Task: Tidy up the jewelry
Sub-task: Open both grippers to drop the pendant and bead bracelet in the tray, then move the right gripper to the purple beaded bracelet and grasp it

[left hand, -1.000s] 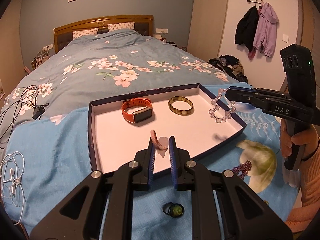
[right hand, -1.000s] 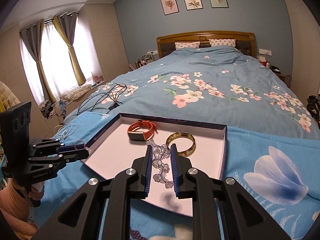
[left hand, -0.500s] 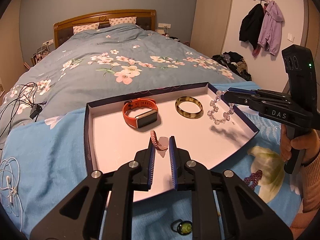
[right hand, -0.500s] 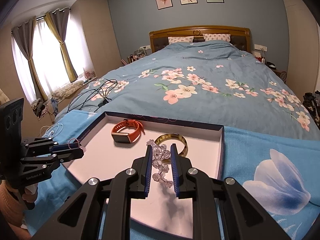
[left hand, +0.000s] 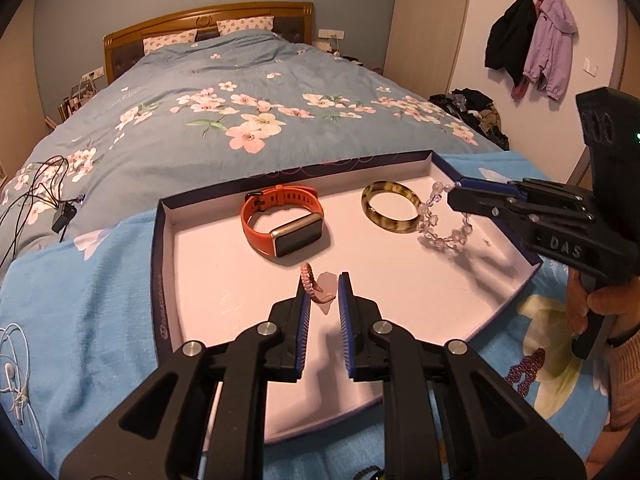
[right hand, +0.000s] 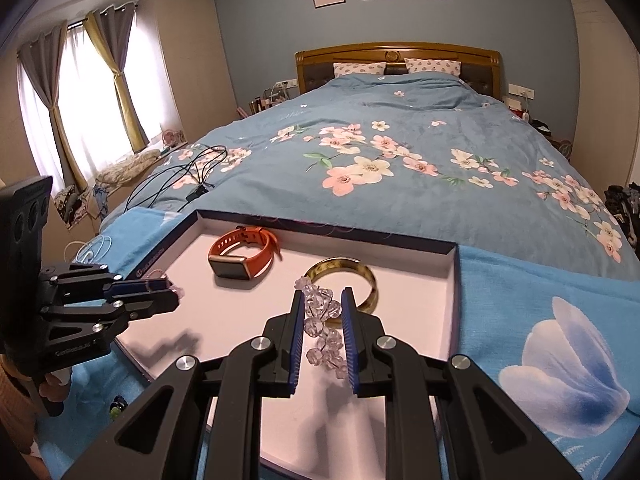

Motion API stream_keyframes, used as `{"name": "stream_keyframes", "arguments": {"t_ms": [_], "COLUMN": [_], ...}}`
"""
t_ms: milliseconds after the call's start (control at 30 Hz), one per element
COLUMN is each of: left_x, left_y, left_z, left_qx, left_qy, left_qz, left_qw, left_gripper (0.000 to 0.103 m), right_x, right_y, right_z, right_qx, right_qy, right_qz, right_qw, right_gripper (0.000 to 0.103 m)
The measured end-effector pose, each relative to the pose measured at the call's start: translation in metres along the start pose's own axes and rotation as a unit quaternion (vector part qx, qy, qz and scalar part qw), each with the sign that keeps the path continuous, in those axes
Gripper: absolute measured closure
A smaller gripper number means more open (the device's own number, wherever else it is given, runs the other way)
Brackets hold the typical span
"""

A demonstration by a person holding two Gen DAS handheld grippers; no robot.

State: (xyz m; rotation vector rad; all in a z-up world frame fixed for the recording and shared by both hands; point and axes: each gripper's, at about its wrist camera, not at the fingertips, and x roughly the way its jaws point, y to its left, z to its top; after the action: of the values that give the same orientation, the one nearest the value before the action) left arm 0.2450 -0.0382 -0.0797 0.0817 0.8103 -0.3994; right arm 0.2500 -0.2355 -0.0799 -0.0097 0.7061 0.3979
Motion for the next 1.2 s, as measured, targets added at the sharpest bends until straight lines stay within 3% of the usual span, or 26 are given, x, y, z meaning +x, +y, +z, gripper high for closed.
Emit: {"name": "stream_keyframes", "arguments": {"t_ms": [600,767,1000,1200], "left_x": [0.034,0.036,0.025,-0.006], "left_y": [0.001,0.002,0.003,-0.001], "left_z": [0.005,0.009,0.014,0.014], "left_qx": [-0.003,-0.009,-0.005,0.007], "left_qy": [0.029,0.026,0.004,-0.031], "left_qz": [0.005,0.003,0.039,0.069], "left_qw": [0.9995,0.9996,0.9992,0.9971], "left_gripper": [0.088,0.078,0.06,0.052], "right_x": [0.004,-0.009,-0.039,-0.071], "right_y": [0.003,0.003,0.005,0.008], "right_z": [-0.006,-0.007,-0.015,-0.031], "right_qx": [0.003,0.005,0.005,-0.005], "right_qy": [0.018,0.009,-0.009,-0.014], "right_qz": [0.017,0.022,0.034,0.045], "right_qw": [1.0,1.0,0.999,0.999], "right_gripper": [0.085,0.078,0.069,0.063]}}
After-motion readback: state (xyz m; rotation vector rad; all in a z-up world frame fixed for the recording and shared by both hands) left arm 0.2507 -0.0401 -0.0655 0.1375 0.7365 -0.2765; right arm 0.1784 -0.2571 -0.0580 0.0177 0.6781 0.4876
